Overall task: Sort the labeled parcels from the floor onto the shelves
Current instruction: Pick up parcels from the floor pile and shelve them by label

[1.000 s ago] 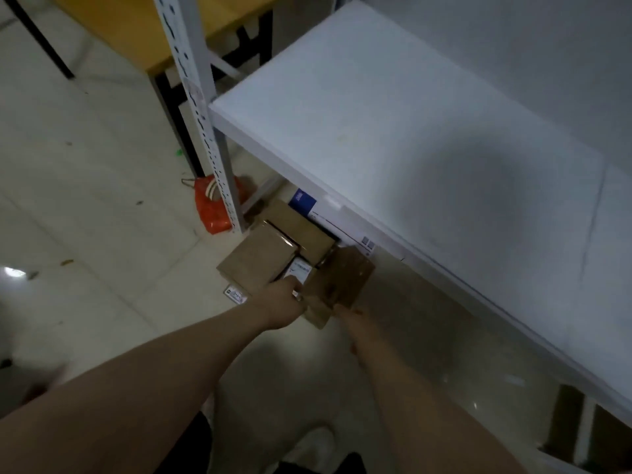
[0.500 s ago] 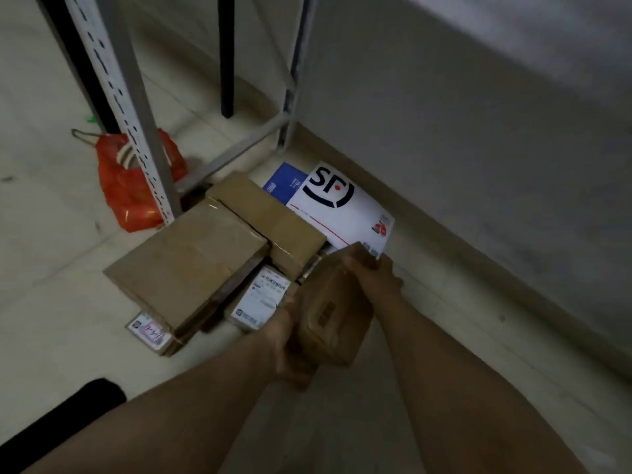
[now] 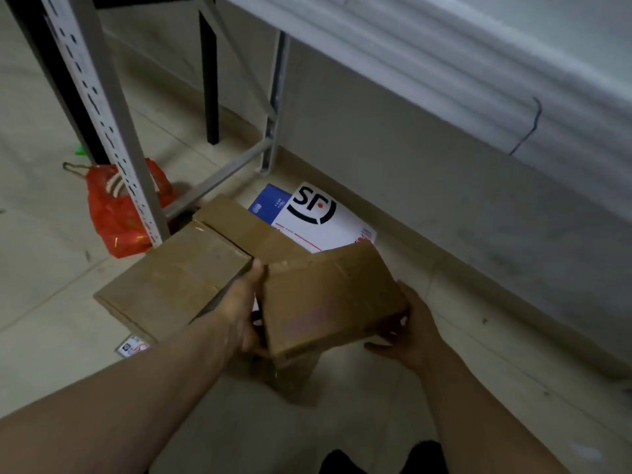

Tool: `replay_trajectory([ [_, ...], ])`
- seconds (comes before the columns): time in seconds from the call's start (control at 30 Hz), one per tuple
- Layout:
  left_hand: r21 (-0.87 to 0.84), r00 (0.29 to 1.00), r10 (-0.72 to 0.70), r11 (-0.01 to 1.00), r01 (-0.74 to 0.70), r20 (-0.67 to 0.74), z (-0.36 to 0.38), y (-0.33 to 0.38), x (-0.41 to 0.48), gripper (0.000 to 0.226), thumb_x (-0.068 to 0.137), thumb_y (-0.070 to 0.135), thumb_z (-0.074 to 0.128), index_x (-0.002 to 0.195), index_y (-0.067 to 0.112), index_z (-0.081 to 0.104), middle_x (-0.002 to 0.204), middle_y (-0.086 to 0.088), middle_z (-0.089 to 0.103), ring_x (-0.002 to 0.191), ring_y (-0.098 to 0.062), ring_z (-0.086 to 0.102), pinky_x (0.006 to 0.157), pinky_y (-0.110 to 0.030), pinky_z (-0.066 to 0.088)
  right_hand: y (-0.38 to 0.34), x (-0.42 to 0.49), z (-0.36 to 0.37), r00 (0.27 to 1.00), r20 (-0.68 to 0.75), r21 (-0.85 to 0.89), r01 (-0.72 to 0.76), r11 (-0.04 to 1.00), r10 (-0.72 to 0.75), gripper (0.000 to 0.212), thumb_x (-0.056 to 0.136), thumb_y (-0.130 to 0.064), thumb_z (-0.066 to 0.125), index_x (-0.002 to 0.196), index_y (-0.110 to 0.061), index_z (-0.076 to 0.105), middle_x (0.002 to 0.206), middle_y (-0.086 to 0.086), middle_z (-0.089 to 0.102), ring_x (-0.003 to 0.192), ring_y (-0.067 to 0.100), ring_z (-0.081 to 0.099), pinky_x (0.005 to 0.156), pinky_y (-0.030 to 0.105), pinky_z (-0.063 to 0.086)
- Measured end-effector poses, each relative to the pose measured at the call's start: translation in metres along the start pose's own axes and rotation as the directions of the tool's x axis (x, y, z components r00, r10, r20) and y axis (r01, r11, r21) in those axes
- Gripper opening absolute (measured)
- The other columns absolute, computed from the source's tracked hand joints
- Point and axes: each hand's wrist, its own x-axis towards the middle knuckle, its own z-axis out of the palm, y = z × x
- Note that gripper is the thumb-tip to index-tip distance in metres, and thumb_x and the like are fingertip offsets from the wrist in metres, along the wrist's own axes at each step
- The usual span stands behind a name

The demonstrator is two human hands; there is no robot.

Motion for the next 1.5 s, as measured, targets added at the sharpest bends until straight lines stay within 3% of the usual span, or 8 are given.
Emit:
replay_trajectory([
  [0.1,-0.07,0.987,0.116,0.992,-0.108,0.11,0.0,0.017,-0.003,0.065,0.076,0.08,0.056,0.073,0.018,0.076,0.109,-0.033,0.066,0.085,-0.032,0.066,0.074,-0.045,0.051,0.018,0.004,0.001,0.979,0.161,0.235,0.088,0.968,-0.128,0.031,0.09,-0.039,0.065,0.112,-0.019,0.073,0.129,0.016,0.064,0.121,0.037,0.058,0.097,0.07,0.044],
  [0.2,-0.041,0.972,0.155,0.988,-0.15,0.178,-0.009,0.027,0.002,0.06,0.081,0.072,0.058,0.092,0.018,0.082,0.106,-0.017,0.075,0.098,-0.032,0.07,0.085,-0.047,0.051,0.035,0.008,0.006,0.94,0.28,0.398,0.072,0.915,-0.196,0.039,0.087,-0.028,0.063,0.124,-0.018,0.07,0.128,0.016,0.066,0.113,0.035,0.063,0.095,0.057,0.05],
  [0.33,0.107,0.95,0.126,0.981,-0.162,0.284,-0.023,0.03,-0.013,0.043,0.076,0.047,0.075,0.111,0.022,0.076,0.117,-0.012,0.072,0.104,-0.032,0.069,0.095,-0.05,0.049,0.048,-0.007,-0.004,0.981,0.186,0.317,-0.011,0.948,-0.05,0.041,0.09,-0.048,0.063,0.125,-0.028,0.067,0.134,0.013,0.061,0.119,0.038,0.059,0.099,0.067,0.042],
  [0.53,0.214,0.788,0.237,0.882,-0.42,0.568,-0.023,0.032,-0.026,0.09,0.058,0.022,0.089,0.139,0.028,0.052,0.131,-0.011,0.065,0.116,-0.034,0.065,0.094,-0.05,0.052,0.031,-0.023,0.001,0.972,0.221,0.087,0.059,0.994,-0.077,0.071,0.072,-0.075,0.066,0.128,-0.03,0.065,0.127,0.01,0.069,0.121,0.043,0.057,0.096,0.077,0.037],
  [0.7,0.078,0.911,0.152,0.978,-0.196,0.383,-0.034,0.044,-0.033,0.093,0.062,0.081,0.067,0.126,0.014,0.064,0.126,-0.019,0.067,0.117,-0.043,0.062,0.103,-0.062,0.04,0.033,-0.03,0.017,0.888,0.314,0.273,0.253,0.928,-0.335,0.059,0.085,-0.022,0.067,0.142,-0.024,0.054,0.133,0.011,0.066,0.114,0.032,0.066,0.09,0.057,0.055],
  [0.83,0.221,0.916,0.085,0.958,-0.183,0.391,-0.041,0.049,-0.045,0.052,0.073,0.052,0.072,0.113,0.019,0.07,0.102,-0.018,0.075,0.103,-0.038,0.065,0.092,-0.054,0.047,0.031,-0.034,0.009,0.777,0.436,0.301,0.349,0.887,-0.454,0.093,0.06,-0.019,0.094,0.143,-0.023,0.052,0.136,0.012,0.063,0.119,0.032,0.065,0.086,0.05,0.058],
  [1.0,0.116,0.777,0.281,0.904,-0.411,0.564,-0.041,0.054,-0.047,0.084,0.061,0.008,0.075,0.141,0.021,0.051,0.126,-0.019,0.066,0.104,-0.036,0.07,0.074,-0.047,0.059,0.018,-0.045,0.019,0.779,0.525,0.259,0.237,0.936,-0.342,0.083,0.069,-0.061,0.08,0.138,-0.019,0.061,0.144,0.015,0.057,0.128,0.036,0.058,0.097,0.054,0.053],
  [1.5,0.262,0.695,0.312,0.765,-0.588,0.647,-0.044,0.056,-0.053,0.088,0.058,0.012,0.081,0.14,0.018,0.048,0.129,-0.019,0.063,0.113,-0.036,0.066,0.081,-0.045,0.058,-0.006,-0.065,0.031,0.792,0.388,-0.078,0.538,0.839,-0.472,0.076,0.076,-0.021,0.082,0.142,-0.03,0.047,0.126,0.01,0.07,0.11,0.032,0.07,0.087,0.047,0.059],
])
